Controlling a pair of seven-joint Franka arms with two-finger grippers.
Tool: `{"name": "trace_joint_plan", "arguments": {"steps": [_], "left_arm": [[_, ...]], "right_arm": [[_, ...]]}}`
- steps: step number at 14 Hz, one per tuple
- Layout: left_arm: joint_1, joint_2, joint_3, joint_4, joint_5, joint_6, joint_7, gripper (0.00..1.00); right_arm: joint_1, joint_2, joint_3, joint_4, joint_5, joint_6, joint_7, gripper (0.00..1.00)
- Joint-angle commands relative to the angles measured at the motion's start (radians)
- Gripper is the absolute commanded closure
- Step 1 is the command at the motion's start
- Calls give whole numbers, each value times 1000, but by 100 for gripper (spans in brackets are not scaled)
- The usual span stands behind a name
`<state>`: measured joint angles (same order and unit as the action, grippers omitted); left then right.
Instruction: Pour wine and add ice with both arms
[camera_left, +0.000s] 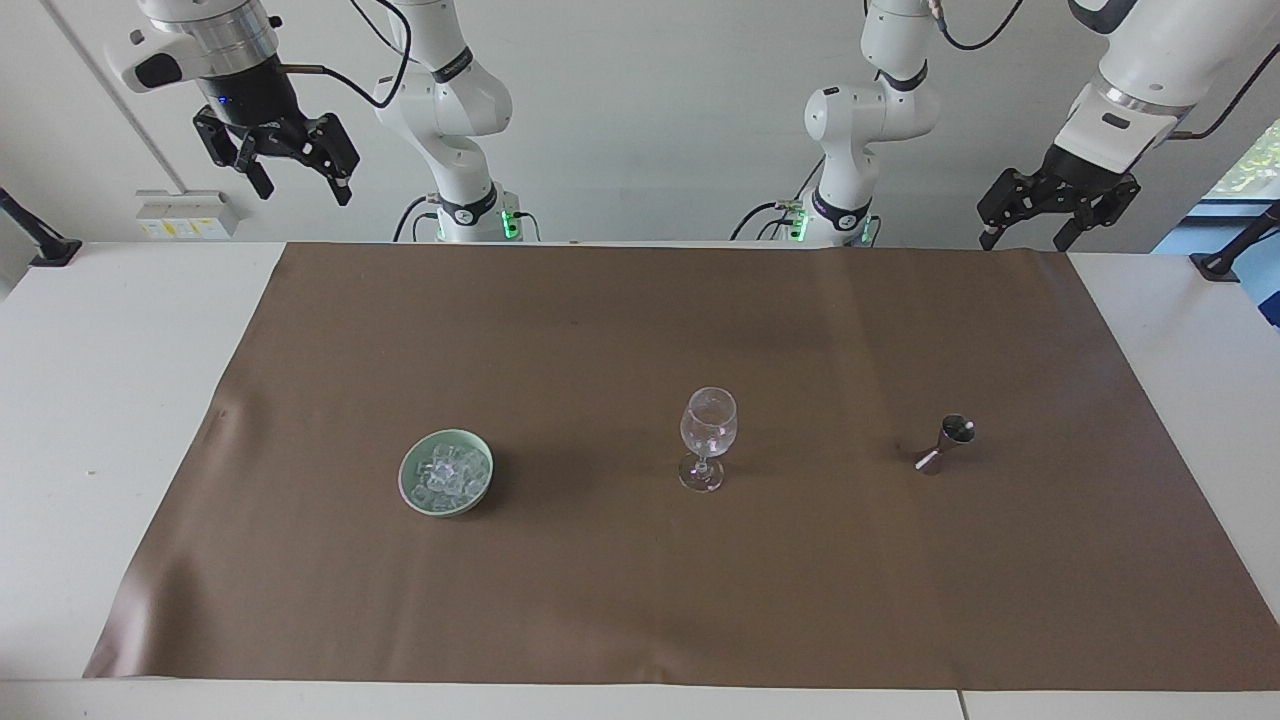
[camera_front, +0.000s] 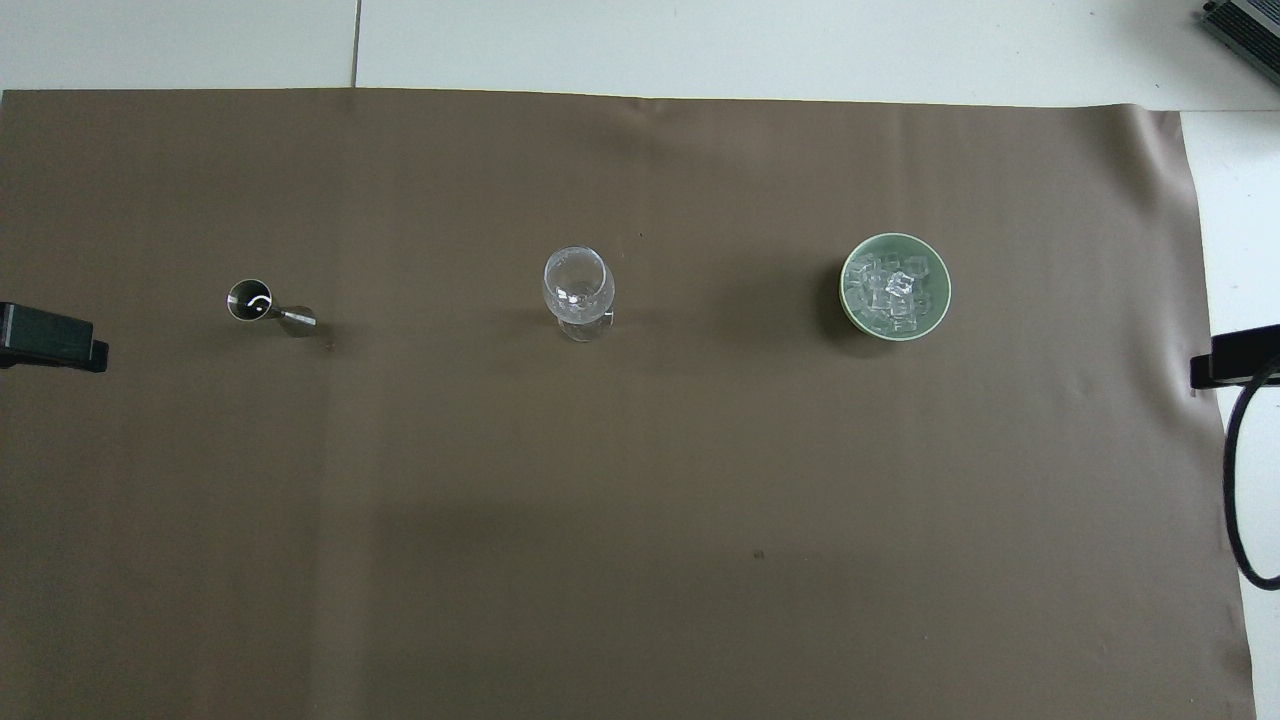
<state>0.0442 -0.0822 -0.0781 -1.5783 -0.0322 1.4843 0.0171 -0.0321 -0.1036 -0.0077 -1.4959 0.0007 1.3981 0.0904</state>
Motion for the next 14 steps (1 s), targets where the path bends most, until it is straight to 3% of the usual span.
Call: {"name": "trace_joint_plan", "arguments": {"steps": [1, 14], "left_arm": [[-17, -21, 15, -19, -5, -1, 11, 0], [-6, -28, 18, -20, -18, -49, -9, 0]], "right_arm": [[-2, -18, -6, -23, 21, 21, 5, 0], [-2, -18, -6, -23, 21, 21, 5, 0]]}}
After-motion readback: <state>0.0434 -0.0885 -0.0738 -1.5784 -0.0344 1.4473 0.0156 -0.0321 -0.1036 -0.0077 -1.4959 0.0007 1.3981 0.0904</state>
